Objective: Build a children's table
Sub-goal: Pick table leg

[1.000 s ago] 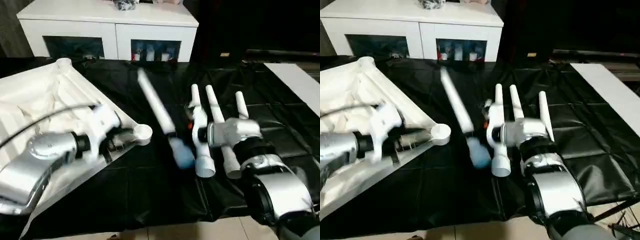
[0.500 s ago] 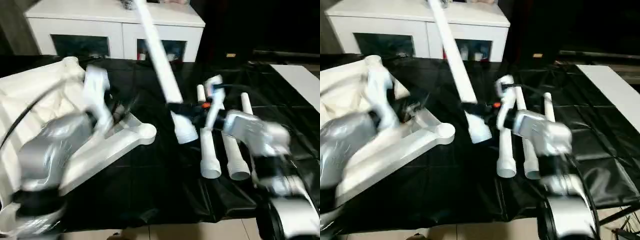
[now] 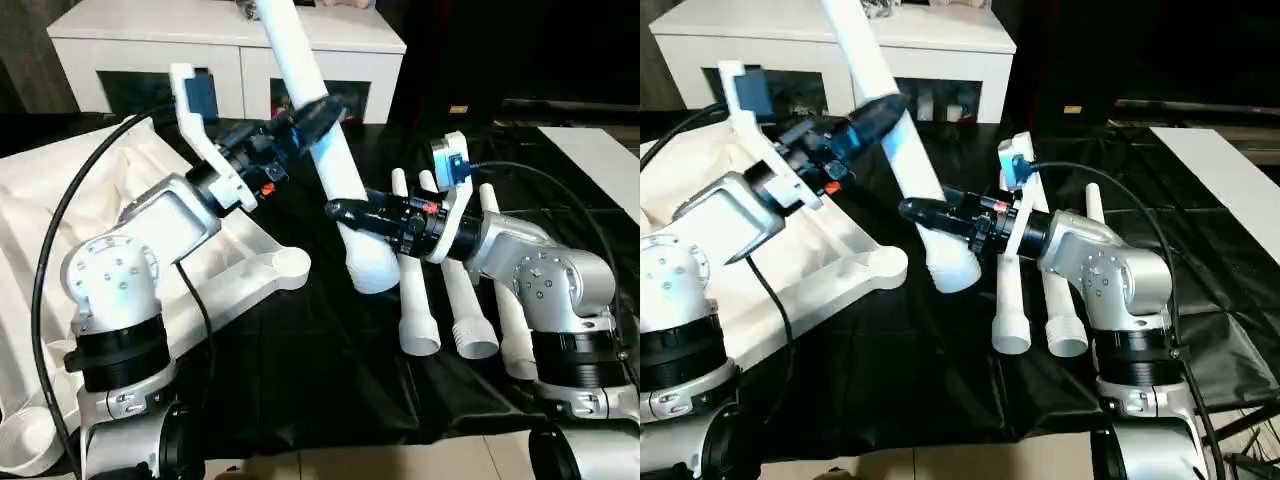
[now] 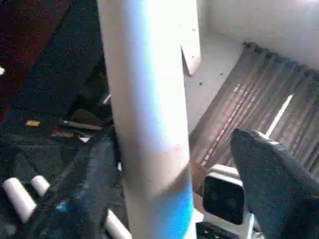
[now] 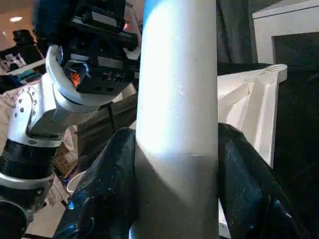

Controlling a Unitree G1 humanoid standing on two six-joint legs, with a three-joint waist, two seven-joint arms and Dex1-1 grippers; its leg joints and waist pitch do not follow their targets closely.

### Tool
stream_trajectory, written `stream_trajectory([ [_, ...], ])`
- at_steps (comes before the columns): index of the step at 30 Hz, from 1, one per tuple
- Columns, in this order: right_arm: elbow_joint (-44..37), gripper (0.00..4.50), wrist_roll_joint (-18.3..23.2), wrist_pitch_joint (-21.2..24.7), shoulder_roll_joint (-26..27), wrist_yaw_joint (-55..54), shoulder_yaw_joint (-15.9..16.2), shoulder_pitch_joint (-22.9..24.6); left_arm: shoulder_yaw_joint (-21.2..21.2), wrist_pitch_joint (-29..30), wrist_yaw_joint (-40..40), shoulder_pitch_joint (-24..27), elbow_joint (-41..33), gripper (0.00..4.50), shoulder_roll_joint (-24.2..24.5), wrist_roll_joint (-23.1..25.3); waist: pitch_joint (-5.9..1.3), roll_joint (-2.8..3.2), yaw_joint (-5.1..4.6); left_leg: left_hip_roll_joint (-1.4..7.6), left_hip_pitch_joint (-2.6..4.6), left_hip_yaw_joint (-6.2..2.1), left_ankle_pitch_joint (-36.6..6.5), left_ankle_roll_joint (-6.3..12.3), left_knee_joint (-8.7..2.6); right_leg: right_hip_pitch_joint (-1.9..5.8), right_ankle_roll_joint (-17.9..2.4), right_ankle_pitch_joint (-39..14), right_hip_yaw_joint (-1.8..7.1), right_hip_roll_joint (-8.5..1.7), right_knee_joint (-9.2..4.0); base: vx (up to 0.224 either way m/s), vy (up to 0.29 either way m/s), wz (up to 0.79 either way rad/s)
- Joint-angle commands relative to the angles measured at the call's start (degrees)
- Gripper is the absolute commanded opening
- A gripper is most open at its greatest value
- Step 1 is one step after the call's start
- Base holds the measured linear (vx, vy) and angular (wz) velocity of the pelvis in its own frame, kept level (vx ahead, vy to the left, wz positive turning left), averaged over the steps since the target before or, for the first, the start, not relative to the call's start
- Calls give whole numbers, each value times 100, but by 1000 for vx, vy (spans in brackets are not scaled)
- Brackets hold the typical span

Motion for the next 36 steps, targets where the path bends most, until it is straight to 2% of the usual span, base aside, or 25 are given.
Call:
stream_trajectory([
  [1,-144,184,1,-11,-72,-75,62,48,-161,98,18,-15,-163,419,-15,-25,-401,119,11,97,145,-28,-952,-279,-391,250,-1247,48,127,-298,-421,0,0,0],
  [3,-243,184,-353,-274,-81,-283,333,52,-389,25,212,31,-131,441,37,395,-387,128,11,111,148,-37,-1040,-329,-409,240,-1125,-184,131,-305,-447,0,0,0],
  [6,-318,184,-719,-551,-90,-466,610,61,-414,10,502,8,-28,449,9,488,-390,118,3,107,144,-40,-1055,-397,-409,244,-1030,-276,139,-313,-452,0,0,0],
  [7,-383,184,-1078,-788,-116,-606,902,74,-394,-6,721,-16,54,449,-43,527,-387,126,-1,112,141,-49,-1069,-448,-411,238,-987,-278,137,-314,-453,0,0,0],
  [10,-469,184,-1741,-1247,4,-1061,1420,66,-322,-101,1112,-63,213,412,-179,632,-391,121,-11,102,137,-50,-1037,-484,-406,234,-934,-248,145,-312,-450,0,0,0],
  [12,-483,184,-1858,-1367,48,-1169,1497,64,-291,-151,1189,-77,247,410,-222,670,-389,123,-21,89,131,-48,-1023,-486,-404,235,-932,-191,144,-299,-446,0,0,0],
  [15,-466,184,-2178,-1633,120,-1533,1650,47,-169,-309,1437,-123,332,372,-331,797,-396,120,-17,101,132,-46,-933,-451,-398,232,-961,85,143,-296,-427,0,0,0],
  [16,-432,184,-2364,-1753,213,-1830,1691,29,-63,-394,1650,-156,383,372,-403,836,-399,118,-22,96,130,-47,-934,-443,-400,241,-969,114,144,-294,-423,0,0,0],
  [19,-408,184,-2512,-1882,269,-2009,1726,32,-19,-428,1786,-165,398,346,-436,818,-392,121,-28,93,146,-45,-1036,-464,-405,232,-925,24,145,-285,-430,0,0,0],
  [22,-321,184,-3087,-2251,259,-2335,2097,77,36,-502,1919,-168,406,314,-513,726,-387,123,-40,93,135,-47,-1025,-514,-408,227,-869,51,145,-283,-431,0,0,0],
  [24,-281,184,-3163,-2307,309,-2403,2183,132,58,-529,1952,-171,418,288,-569,706,-389,110,-51,87,133,-43,-1033,-507,-403,235,-848,87,151,-280,-430,0,0,0],
  [29,-207,184,-3312,-2381,428,-2648,2247,126,6,-528,2045,-149,377,269,-681,620,-384,124,-58,87,136,-48,-1115,-482,-410,225,-821,71,151,-276,-430,0,0,0],
  [30,-166,184,-3347,-2403,462,-2709,2230,100,1,-530,2070,-150,367,248,-693,607,-385,126,-65,89,139,-47,-1125,-486,-408,222,-819,68,152,-275,-432,0,0,0],
  [35,-51,184,-3448,-2486,531,-2859,2195,40,4,-553,2127,-169,349,230,-751,579,-388,124,-66,89,132,-49,-1113,-492,-406,227,-786,117,153,-273,-426,0,0,0],
  [36,-37,184,-3471,-2504,538,-2891,2200,24,1,-573,2134,-173,353,203,-760,592,-390,126,-71,88,136,-47,-1084,-488,-404,225,-792,171,153,-272,-421,0,0,0],
])
